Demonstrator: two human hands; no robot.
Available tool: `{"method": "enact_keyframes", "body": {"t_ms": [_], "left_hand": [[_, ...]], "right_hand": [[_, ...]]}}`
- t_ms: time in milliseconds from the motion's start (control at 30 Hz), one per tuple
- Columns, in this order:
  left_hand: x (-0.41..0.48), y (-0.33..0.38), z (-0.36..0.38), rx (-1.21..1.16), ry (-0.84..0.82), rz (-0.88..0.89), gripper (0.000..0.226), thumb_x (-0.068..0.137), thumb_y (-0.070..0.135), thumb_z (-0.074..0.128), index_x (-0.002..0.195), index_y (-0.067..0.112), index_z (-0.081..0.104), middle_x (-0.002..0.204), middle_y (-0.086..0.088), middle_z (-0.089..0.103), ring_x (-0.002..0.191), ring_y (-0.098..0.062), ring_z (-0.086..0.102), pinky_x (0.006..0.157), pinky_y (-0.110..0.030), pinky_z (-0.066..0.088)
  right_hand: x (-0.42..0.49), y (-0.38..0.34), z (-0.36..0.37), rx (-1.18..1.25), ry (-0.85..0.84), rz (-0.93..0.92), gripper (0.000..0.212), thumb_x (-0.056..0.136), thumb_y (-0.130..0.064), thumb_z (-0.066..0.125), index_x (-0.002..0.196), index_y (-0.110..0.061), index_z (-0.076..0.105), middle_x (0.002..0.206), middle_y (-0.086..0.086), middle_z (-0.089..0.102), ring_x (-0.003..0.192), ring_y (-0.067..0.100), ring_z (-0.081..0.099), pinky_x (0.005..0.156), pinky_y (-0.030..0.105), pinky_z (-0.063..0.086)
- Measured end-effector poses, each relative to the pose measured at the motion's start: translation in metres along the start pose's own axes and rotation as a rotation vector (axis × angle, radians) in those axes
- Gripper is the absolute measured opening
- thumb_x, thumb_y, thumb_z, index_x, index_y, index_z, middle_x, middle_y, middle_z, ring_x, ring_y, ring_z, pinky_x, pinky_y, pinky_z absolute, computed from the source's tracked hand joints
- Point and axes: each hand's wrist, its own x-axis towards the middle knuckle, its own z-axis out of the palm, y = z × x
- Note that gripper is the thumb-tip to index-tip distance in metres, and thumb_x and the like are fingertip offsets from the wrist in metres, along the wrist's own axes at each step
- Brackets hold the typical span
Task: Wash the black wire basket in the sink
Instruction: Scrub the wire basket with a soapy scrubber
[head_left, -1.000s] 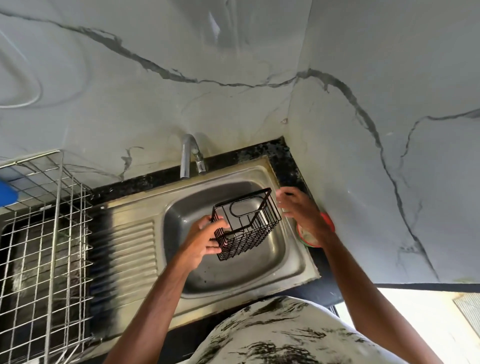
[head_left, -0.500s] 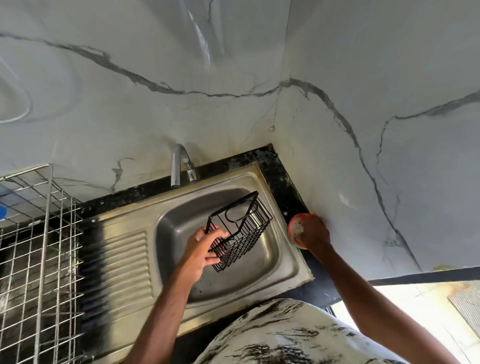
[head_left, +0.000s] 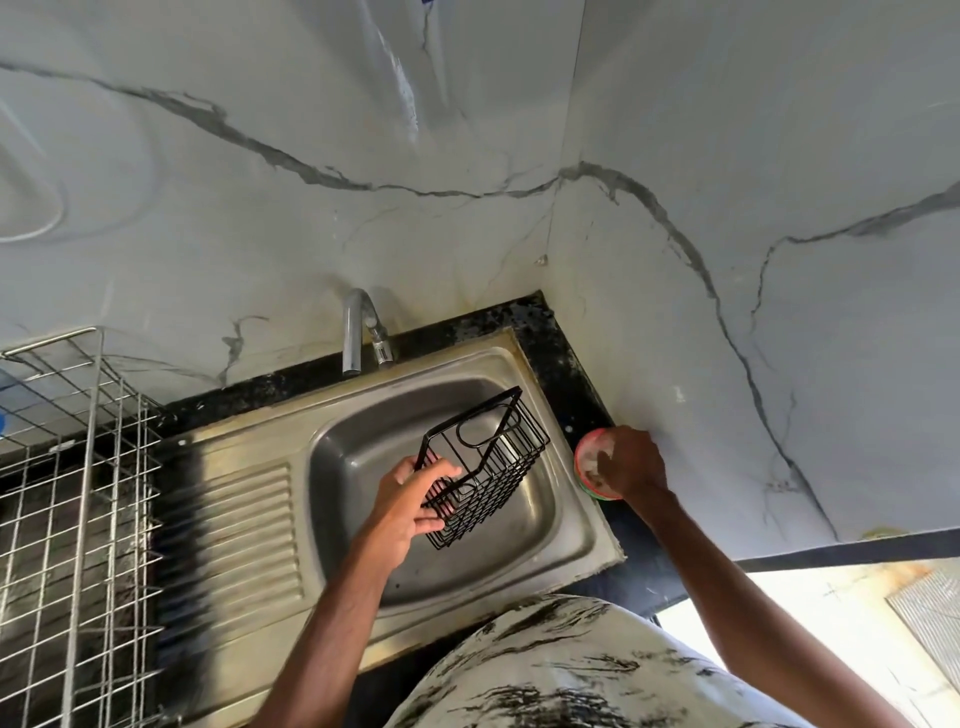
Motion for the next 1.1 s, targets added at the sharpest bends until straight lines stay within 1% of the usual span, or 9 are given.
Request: {"method": "enact_keyframes", "body": {"t_ms": [67, 167, 367, 567, 667, 767, 900, 967, 1100], "left_hand": [[0.000, -0.001, -0.001, -0.005, 0.001, -0.006, 0.057, 0.066, 0.036, 0.091, 0.114, 0.028, 0.062, 0.136, -0.021, 0.057, 0.108, -0.044, 0.064, 0.087, -0.046, 0.060], [0.000, -0.001, 0.001, -0.014, 0.008, -0.013, 0.052, 0.072, 0.029, 0.089, 0.117, 0.023, 0.062, 0.128, -0.021, 0.061, 0.102, -0.039, 0.066, 0.087, -0.046, 0.059], [0.000, -0.001, 0.001, -0.030, 0.022, -0.022, 0.060, 0.072, 0.031, 0.089, 0.124, 0.020, 0.061, 0.130, -0.022, 0.060, 0.106, -0.042, 0.065, 0.085, -0.045, 0.060], [0.002, -0.002, 0.002, -0.074, 0.031, -0.018, 0.052, 0.076, 0.027, 0.086, 0.121, 0.020, 0.062, 0.129, -0.021, 0.060, 0.103, -0.039, 0.066, 0.083, -0.044, 0.060], [0.002, -0.001, 0.003, -0.085, 0.039, -0.024, 0.056, 0.070, 0.032, 0.090, 0.119, 0.020, 0.063, 0.128, -0.019, 0.059, 0.105, -0.039, 0.064, 0.082, -0.045, 0.060], [0.002, 0.001, 0.004, -0.087, 0.037, -0.027, 0.049, 0.076, 0.028, 0.087, 0.117, 0.019, 0.063, 0.127, -0.018, 0.058, 0.104, -0.038, 0.064, 0.088, -0.048, 0.060], [0.001, 0.002, 0.003, -0.090, 0.028, -0.018, 0.044, 0.077, 0.026, 0.085, 0.114, 0.018, 0.064, 0.123, -0.018, 0.062, 0.100, -0.037, 0.067, 0.087, -0.047, 0.060], [0.000, 0.001, 0.002, -0.095, 0.027, -0.014, 0.042, 0.078, 0.025, 0.085, 0.114, 0.018, 0.064, 0.122, -0.018, 0.063, 0.098, -0.036, 0.069, 0.087, -0.047, 0.060], [0.000, -0.002, -0.001, -0.103, 0.035, -0.016, 0.044, 0.076, 0.026, 0.086, 0.114, 0.018, 0.064, 0.123, -0.019, 0.064, 0.101, -0.038, 0.069, 0.086, -0.046, 0.060]], "right_hand": [[-0.003, -0.003, 0.006, -0.019, 0.022, 0.004, 0.058, 0.093, -0.040, 0.066, 0.141, -0.013, 0.050, 0.140, 0.012, 0.053, 0.130, 0.030, 0.051, 0.103, 0.037, 0.043], [-0.003, -0.006, 0.013, -0.031, 0.025, 0.020, 0.055, 0.091, -0.038, 0.069, 0.138, -0.013, 0.054, 0.139, 0.009, 0.054, 0.127, 0.027, 0.054, 0.101, 0.035, 0.046], [0.008, -0.006, 0.019, -0.023, 0.032, 0.007, 0.043, 0.089, -0.028, 0.066, 0.127, -0.010, 0.064, 0.130, 0.010, 0.063, 0.122, 0.025, 0.058, 0.105, 0.031, 0.044], [0.001, 0.001, 0.021, -0.011, 0.050, -0.014, 0.067, 0.096, -0.027, 0.065, 0.151, -0.005, 0.034, 0.154, 0.013, 0.039, 0.144, 0.028, 0.036, 0.116, 0.031, 0.024], [0.000, 0.003, 0.026, -0.004, 0.064, 0.002, 0.066, 0.093, -0.030, 0.068, 0.148, -0.006, 0.041, 0.150, 0.013, 0.045, 0.140, 0.028, 0.042, 0.114, 0.034, 0.032], [0.004, 0.003, 0.031, -0.012, 0.023, -0.015, 0.067, 0.093, -0.038, 0.066, 0.148, -0.008, 0.041, 0.151, 0.014, 0.042, 0.142, 0.030, 0.039, 0.115, 0.035, 0.032], [0.015, -0.001, 0.033, 0.037, 0.048, -0.013, 0.044, 0.096, -0.033, 0.053, 0.133, -0.009, 0.059, 0.135, 0.011, 0.061, 0.126, 0.027, 0.056, 0.111, 0.033, 0.038], [0.013, -0.005, 0.028, 0.076, 0.047, -0.030, 0.040, 0.098, -0.030, 0.052, 0.129, -0.008, 0.062, 0.131, 0.012, 0.064, 0.124, 0.028, 0.057, 0.111, 0.033, 0.037], [0.014, 0.002, 0.016, 0.153, 0.015, -0.008, 0.049, 0.087, -0.021, 0.074, 0.130, -0.005, 0.060, 0.133, 0.019, 0.058, 0.124, 0.037, 0.054, 0.105, 0.037, 0.039]]}}
